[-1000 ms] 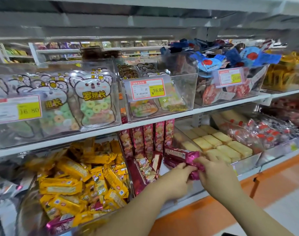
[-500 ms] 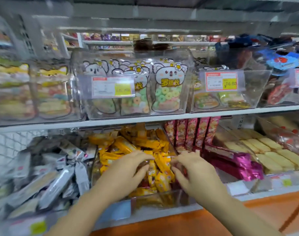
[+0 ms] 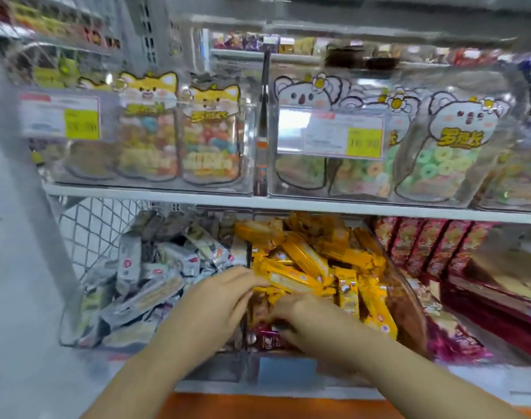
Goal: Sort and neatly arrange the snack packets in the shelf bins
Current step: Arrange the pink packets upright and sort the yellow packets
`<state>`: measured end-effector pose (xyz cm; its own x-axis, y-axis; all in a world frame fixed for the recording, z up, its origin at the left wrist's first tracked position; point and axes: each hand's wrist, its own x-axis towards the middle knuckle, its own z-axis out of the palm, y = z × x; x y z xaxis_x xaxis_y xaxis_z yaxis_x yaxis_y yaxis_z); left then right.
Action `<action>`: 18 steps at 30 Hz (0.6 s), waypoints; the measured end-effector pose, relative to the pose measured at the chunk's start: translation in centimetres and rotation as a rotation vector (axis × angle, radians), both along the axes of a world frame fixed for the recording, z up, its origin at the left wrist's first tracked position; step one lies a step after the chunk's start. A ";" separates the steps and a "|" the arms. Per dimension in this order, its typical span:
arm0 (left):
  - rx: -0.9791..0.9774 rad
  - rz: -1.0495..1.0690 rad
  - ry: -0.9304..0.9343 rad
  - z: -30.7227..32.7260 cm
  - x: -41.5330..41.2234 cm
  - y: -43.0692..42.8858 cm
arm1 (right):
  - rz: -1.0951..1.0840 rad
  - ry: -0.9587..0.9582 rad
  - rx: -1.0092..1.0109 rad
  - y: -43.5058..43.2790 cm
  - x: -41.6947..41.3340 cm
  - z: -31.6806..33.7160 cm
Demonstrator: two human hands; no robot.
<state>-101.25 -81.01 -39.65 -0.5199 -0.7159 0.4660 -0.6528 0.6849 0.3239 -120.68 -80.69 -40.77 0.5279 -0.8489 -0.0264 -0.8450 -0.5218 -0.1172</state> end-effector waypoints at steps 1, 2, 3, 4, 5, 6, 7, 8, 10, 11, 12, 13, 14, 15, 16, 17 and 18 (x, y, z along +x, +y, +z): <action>-0.006 0.010 0.001 -0.2 0.4 0.0 | 0.039 0.061 -0.037 -0.3 0.3 -0.2; -0.004 0.022 -0.002 -0.2 0.7 0.1 | 0.078 0.113 -0.080 -0.5 0.4 -0.5; -0.010 0.036 -0.006 -0.3 1.1 0.1 | 0.109 0.158 -0.115 -0.7 0.5 -0.7; -0.022 0.050 -0.007 -0.4 1.5 0.1 | 0.132 0.203 -0.139 -0.9 0.5 -1.0; -0.036 0.061 -0.005 -0.5 1.9 0.1 | 0.149 0.242 -0.155 -1.1 0.5 -1.2; -0.043 0.068 0.002 -0.6 2.2 0.0 | 0.157 0.280 -0.162 -1.2 0.7 -1.4; -0.045 0.072 0.009 -0.6 2.4 -0.1 | 0.163 0.322 -0.159 -1.4 1.0 -1.7; -0.047 0.074 0.018 -0.6 2.4 -0.1 | 0.173 0.356 -0.151 -1.6 1.3 -2.0; -0.051 0.070 0.026 -0.6 2.4 -0.1 | 0.182 0.414 -0.092 -2.3 1.9 -2.6; -0.048 0.069 0.029 -0.6 2.4 -0.1 | 0.183 0.418 -0.037 -2.7 2.0 -2.9; -0.044 0.064 0.028 -0.7 2.4 -0.2 | 0.186 0.416 0.019 -3.1 2.1 -3.1; -0.045 0.062 0.024 -0.8 2.4 -0.2 | 0.183 0.407 0.076 -3.3 2.1 -3.3; -0.042 0.060 0.021 -0.9 2.4 -0.2 | 0.173 0.392 0.134 -3.6 2.1 -3.5; -0.032 0.057 0.020 -1.0 2.4 -0.2 | 0.156 0.370 0.187 -3.7 2.1 -3.6; -0.025 0.055 0.021 -1.1 2.3 -0.2 | 0.136 0.337 0.222 -3.8 2.2 -3.6; -0.022 0.056 0.021 -1.2 2.2 -0.2 | 0.123 0.305 0.241 -3.7 2.2 -3.5; -0.023 0.057 0.020 -1.2 2.2 -0.2 | 0.120 0.284 0.242 -3.6 2.4 -3.3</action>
